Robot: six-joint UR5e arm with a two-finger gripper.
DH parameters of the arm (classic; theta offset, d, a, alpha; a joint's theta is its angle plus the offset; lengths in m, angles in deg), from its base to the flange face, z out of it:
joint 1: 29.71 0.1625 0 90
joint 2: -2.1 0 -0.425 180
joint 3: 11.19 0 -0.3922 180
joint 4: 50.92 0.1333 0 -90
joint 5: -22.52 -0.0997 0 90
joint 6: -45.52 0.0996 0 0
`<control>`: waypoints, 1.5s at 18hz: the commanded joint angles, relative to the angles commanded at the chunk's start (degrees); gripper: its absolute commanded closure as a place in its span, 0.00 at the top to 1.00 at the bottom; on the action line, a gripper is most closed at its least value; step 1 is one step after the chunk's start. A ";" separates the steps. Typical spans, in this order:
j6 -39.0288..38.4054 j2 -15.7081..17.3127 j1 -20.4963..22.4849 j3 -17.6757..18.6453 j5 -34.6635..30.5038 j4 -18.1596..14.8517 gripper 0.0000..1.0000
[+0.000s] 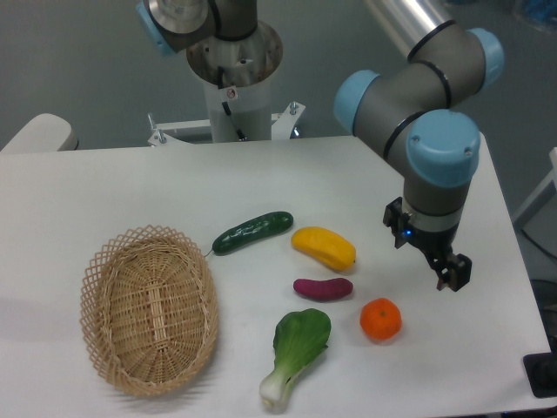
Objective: Pick up the cucumber from the table
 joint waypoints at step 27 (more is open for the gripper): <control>-20.74 15.82 -15.02 38.14 -0.53 17.31 1.00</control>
